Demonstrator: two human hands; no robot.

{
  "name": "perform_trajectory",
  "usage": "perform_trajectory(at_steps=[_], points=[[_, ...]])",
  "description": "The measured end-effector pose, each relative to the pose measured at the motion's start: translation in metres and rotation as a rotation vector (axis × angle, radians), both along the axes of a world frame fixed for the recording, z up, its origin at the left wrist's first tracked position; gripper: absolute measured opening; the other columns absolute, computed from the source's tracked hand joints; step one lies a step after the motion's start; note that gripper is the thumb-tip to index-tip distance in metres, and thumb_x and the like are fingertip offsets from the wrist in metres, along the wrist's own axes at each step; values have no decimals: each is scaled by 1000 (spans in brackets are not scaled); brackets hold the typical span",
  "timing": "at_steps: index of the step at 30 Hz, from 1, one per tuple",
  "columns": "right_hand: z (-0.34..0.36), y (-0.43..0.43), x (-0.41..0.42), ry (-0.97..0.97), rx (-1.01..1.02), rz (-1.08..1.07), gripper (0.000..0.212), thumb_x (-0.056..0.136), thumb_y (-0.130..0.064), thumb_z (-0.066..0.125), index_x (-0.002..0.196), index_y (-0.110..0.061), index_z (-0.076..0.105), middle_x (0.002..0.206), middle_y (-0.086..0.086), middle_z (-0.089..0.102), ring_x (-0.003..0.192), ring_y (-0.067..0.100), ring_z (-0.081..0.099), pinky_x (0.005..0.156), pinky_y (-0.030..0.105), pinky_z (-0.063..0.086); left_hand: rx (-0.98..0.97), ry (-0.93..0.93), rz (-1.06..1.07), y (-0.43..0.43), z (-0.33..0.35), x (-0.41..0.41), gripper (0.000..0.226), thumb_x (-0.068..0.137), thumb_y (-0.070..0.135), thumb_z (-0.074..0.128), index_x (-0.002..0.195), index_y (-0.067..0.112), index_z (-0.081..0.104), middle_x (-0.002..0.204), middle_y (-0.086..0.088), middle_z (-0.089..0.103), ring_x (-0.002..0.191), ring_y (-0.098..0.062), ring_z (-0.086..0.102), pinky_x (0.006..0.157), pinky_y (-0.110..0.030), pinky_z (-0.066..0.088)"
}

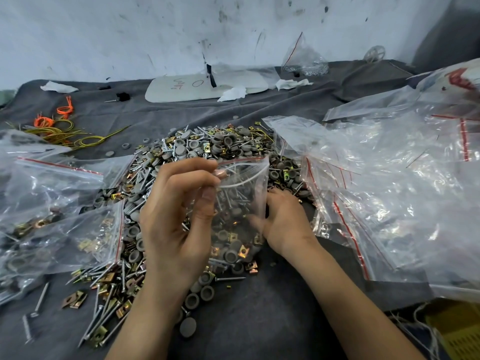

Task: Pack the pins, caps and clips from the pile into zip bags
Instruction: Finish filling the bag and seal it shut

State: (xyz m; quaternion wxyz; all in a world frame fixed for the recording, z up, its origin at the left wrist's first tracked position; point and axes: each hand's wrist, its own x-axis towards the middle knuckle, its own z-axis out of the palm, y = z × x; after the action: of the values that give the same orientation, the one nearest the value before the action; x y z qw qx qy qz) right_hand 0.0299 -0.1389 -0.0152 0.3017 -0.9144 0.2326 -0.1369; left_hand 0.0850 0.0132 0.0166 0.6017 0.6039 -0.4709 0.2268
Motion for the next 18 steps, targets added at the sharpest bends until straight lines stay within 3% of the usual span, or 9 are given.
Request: perform_trajectory(at_steps=[4, 6, 8, 10, 14, 18], points=[[6, -5, -4, -59, -116, -9, 8, 87, -27, 66, 84, -22, 61, 90, -7, 43, 101, 17, 42, 82, 27, 35, 2, -13, 13, 1, 1, 1, 14, 100, 13, 49, 106, 23, 56, 112, -2, 59, 107, -18, 61, 87, -26, 45], [10, -12, -6, -160, -110, -35, 8, 83, -19, 71, 83, -21, 63, 94, -6, 45, 97, 14, 45, 80, 22, 35, -3, -12, 10, 1, 1, 2, 14, 100, 12, 49, 106, 23, 56, 111, -2, 59, 107, -19, 61, 86, -27, 45], [14, -18, -8, -198, -69, -67, 8, 82, -13, 73, 84, -18, 67, 89, -6, 53, 85, 11, 50, 70, 14, 33, -8, -14, 15, 1, 1, 2, 15, 100, 11, 49, 106, 22, 56, 111, -4, 60, 107, -21, 61, 85, -28, 46], [15, -23, -10, -169, -28, -72, 8, 82, -10, 72, 86, -17, 69, 79, -7, 59, 74, 10, 54, 61, 12, 32, -10, -17, 17, 1, 1, 3, 15, 100, 11, 49, 106, 22, 57, 110, -4, 61, 106, -23, 61, 85, -30, 46], [12, -28, -11, -52, 23, -23, 14, 83, -9, 70, 93, -19, 68, 74, -8, 58, 74, 12, 57, 56, 7, 34, -8, -9, 18, 2, 1, 3, 14, 100, 12, 49, 105, 21, 57, 110, -3, 61, 107, -22, 61, 84, -31, 47], [12, -31, -11, 33, 24, -21, 10, 84, -16, 72, 94, -19, 70, 77, -9, 56, 77, 9, 54, 61, 19, 36, -4, 2, 11, 2, 0, 3, 11, 100, 12, 49, 104, 18, 58, 111, -3, 60, 106, -24, 61, 84, -33, 48]])
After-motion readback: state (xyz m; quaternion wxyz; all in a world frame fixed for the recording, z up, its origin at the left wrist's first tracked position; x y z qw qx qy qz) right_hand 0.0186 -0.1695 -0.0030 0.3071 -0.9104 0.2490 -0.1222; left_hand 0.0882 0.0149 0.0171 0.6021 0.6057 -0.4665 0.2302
